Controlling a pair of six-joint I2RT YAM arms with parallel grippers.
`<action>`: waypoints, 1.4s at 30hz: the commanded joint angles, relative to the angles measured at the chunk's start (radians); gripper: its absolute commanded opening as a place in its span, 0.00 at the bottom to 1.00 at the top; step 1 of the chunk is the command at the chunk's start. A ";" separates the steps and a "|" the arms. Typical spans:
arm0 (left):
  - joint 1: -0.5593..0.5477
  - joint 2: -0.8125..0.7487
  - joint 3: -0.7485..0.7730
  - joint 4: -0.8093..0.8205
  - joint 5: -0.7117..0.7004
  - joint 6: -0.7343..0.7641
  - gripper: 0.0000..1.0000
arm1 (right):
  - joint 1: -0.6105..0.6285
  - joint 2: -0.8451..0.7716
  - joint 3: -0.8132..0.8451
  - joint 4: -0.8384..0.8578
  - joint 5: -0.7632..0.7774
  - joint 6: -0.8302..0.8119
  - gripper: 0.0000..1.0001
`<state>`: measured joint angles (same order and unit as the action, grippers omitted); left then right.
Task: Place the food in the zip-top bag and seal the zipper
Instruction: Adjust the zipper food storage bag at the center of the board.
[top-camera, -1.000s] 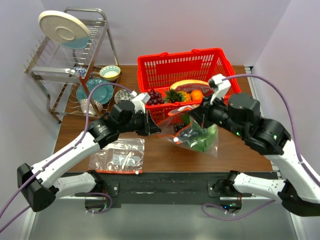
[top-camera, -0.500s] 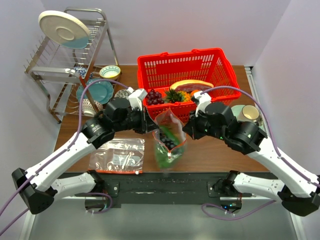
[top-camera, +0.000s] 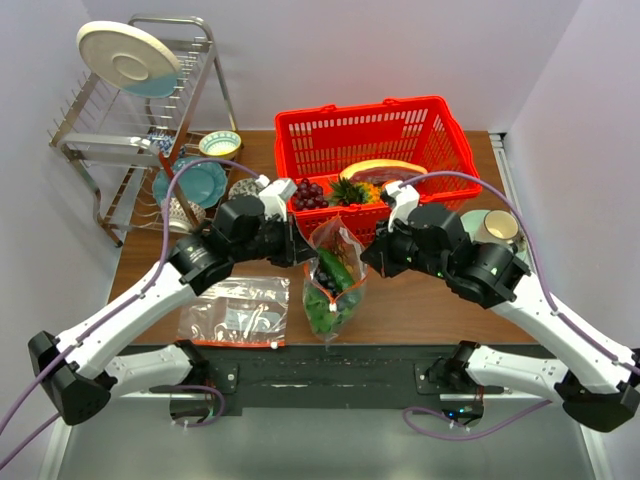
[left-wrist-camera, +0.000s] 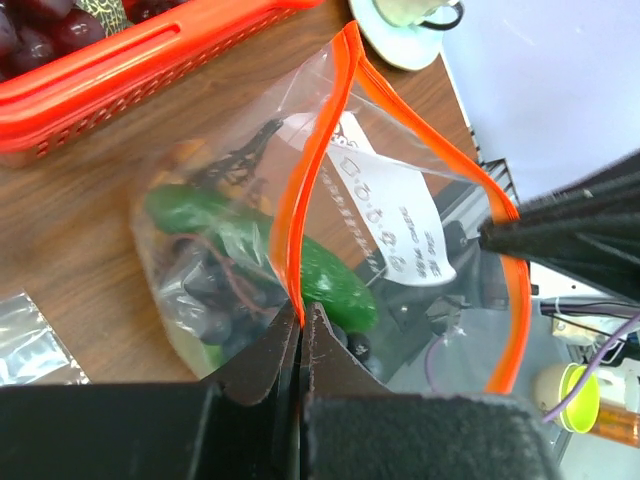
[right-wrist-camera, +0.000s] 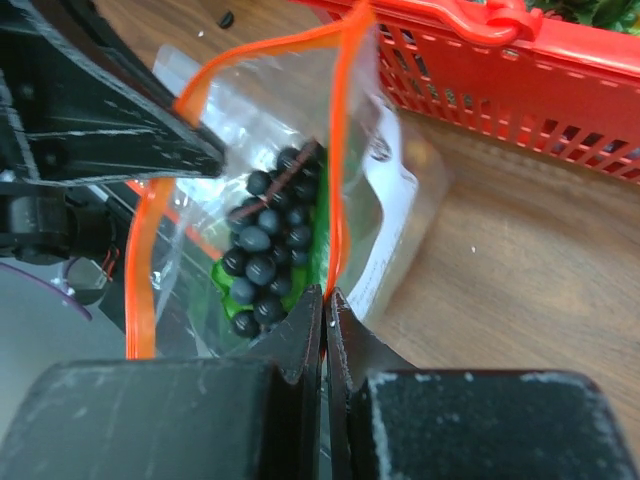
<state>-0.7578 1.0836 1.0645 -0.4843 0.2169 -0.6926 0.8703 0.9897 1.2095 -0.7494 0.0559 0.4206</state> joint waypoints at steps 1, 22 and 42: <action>0.003 0.061 0.058 0.064 0.030 0.034 0.00 | 0.001 -0.003 -0.019 0.142 -0.053 0.047 0.00; 0.002 0.170 0.071 0.239 0.134 0.143 0.35 | 0.001 -0.029 -0.301 0.493 0.007 0.355 0.00; -0.002 -0.352 -0.369 0.401 0.030 0.159 0.74 | 0.001 -0.031 -0.341 0.483 0.329 0.661 0.00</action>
<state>-0.7551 0.8074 0.7593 -0.1608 0.2874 -0.5045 0.8703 0.9546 0.8520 -0.2729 0.2291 0.9577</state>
